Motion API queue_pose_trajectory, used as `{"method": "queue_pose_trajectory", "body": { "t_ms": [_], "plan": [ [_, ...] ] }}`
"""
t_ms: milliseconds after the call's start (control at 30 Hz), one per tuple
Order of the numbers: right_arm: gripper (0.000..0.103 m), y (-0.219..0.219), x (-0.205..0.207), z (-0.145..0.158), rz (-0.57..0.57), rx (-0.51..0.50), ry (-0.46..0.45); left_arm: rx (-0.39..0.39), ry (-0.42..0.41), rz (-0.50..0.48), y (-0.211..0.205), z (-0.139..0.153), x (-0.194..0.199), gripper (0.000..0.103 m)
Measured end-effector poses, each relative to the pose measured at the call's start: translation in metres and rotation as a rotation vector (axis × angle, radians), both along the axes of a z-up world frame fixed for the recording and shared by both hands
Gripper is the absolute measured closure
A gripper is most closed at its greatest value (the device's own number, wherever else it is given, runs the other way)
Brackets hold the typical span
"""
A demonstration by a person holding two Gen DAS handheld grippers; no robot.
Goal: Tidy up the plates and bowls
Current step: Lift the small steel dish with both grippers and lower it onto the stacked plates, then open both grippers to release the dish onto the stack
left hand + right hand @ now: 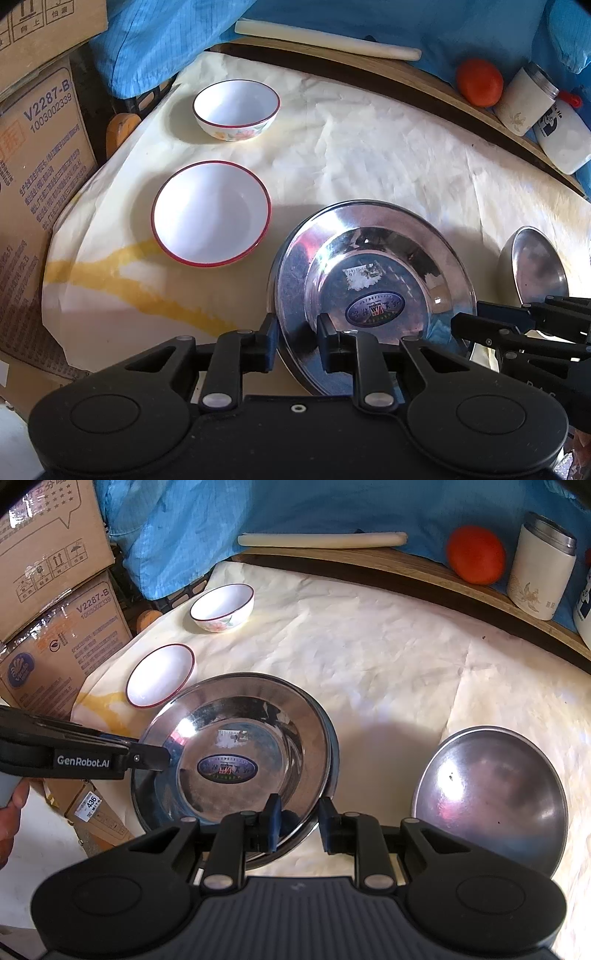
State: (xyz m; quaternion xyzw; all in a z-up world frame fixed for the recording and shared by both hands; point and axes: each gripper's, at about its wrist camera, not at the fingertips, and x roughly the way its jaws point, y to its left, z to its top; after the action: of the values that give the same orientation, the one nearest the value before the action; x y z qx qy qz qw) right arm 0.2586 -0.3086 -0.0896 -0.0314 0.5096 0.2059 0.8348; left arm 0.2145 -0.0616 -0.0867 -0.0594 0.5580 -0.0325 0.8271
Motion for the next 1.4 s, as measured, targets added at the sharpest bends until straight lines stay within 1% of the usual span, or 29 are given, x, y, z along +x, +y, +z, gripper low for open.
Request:
{"method": "queue_pose_trajectory", "body": {
  "t_ms": [167, 233, 433, 600, 667, 733, 800, 833, 867, 900, 933, 967, 1000, 1067, 1100, 1133, 1167, 1200, 1267, 1300, 1367, 1400],
  "plan": [
    [0.079, 0.002, 0.000, 0.002, 0.021, 0.010, -0.009, 0.013, 0.002, -0.002, 0.000, -0.001, 0.001, 0.077],
    [0.079, 0.004, -0.001, 0.003, 0.032, 0.004, -0.020, 0.011, 0.008, -0.001, 0.001, -0.003, 0.001, 0.077],
    [0.079, 0.004, -0.001, 0.000, 0.028, 0.007, -0.010, 0.004, 0.028, 0.003, 0.002, -0.007, 0.001, 0.076],
    [0.077, 0.004, -0.002, 0.000, 0.019, 0.007, -0.011, -0.003, 0.030, -0.002, 0.001, -0.011, 0.001, 0.072],
    [0.071, 0.003, -0.002, 0.000, 0.013, 0.009, -0.012, -0.009, 0.027, -0.002, 0.002, -0.011, 0.002, 0.069],
    [0.069, 0.002, -0.002, 0.000, 0.008, 0.013, -0.014, -0.020, 0.027, 0.003, 0.003, -0.012, 0.002, 0.065],
    [0.064, 0.002, -0.003, 0.001, 0.007, 0.014, -0.018, -0.026, 0.023, 0.005, 0.002, -0.011, 0.002, 0.057],
    [0.059, 0.001, -0.003, 0.001, 0.007, 0.016, -0.021, -0.025, 0.018, 0.005, 0.002, -0.010, 0.001, 0.054],
    [0.054, 0.001, -0.003, 0.002, 0.006, 0.018, -0.024, -0.023, 0.012, 0.005, 0.002, -0.008, 0.001, 0.046],
    [0.052, 0.001, -0.004, 0.002, 0.005, 0.018, -0.029, -0.020, 0.007, 0.006, 0.002, -0.007, 0.001, 0.038],
    [0.047, 0.000, -0.004, 0.003, 0.003, 0.018, -0.033, -0.017, 0.000, 0.008, 0.002, -0.005, 0.000, 0.034],
    [0.042, 0.000, -0.004, 0.004, 0.001, 0.019, -0.039, -0.017, -0.006, 0.010, 0.002, -0.003, 0.000, 0.027],
    [0.040, -0.001, -0.004, 0.005, -0.001, 0.021, -0.045, -0.018, -0.013, 0.013, 0.004, -0.001, -0.001, 0.024],
    [0.029, -0.002, -0.005, 0.006, -0.006, 0.025, -0.054, -0.020, -0.023, 0.028, 0.007, 0.003, -0.002, 0.020],
    [0.027, -0.002, -0.005, 0.007, -0.008, 0.029, -0.060, -0.021, -0.026, 0.038, 0.009, 0.004, -0.003, 0.019],
    [0.022, -0.003, -0.005, 0.008, -0.011, 0.032, -0.066, -0.025, -0.031, 0.051, 0.012, 0.006, -0.003, 0.018],
    [0.017, -0.004, -0.005, 0.009, -0.014, 0.035, -0.071, -0.029, -0.035, 0.063, 0.015, 0.007, -0.004, 0.015],
    [0.016, -0.005, -0.004, 0.010, -0.016, 0.041, -0.078, -0.032, -0.041, 0.078, 0.018, 0.008, -0.004, 0.009],
    [0.010, -0.005, -0.004, 0.012, -0.019, 0.050, -0.090, -0.030, -0.058, 0.112, 0.024, 0.011, -0.006, 0.005],
    [0.008, -0.005, -0.003, 0.013, -0.020, 0.053, -0.098, -0.031, -0.065, 0.126, 0.027, 0.012, -0.007, 0.004],
    [0.002, -0.004, -0.002, 0.015, -0.022, 0.059, -0.118, -0.034, -0.079, 0.160, 0.033, 0.014, -0.008, 0.002],
    [0.001, -0.002, -0.002, 0.017, -0.021, 0.065, -0.130, -0.029, -0.089, 0.181, 0.037, 0.016, -0.009, 0.001]
  ]
}}
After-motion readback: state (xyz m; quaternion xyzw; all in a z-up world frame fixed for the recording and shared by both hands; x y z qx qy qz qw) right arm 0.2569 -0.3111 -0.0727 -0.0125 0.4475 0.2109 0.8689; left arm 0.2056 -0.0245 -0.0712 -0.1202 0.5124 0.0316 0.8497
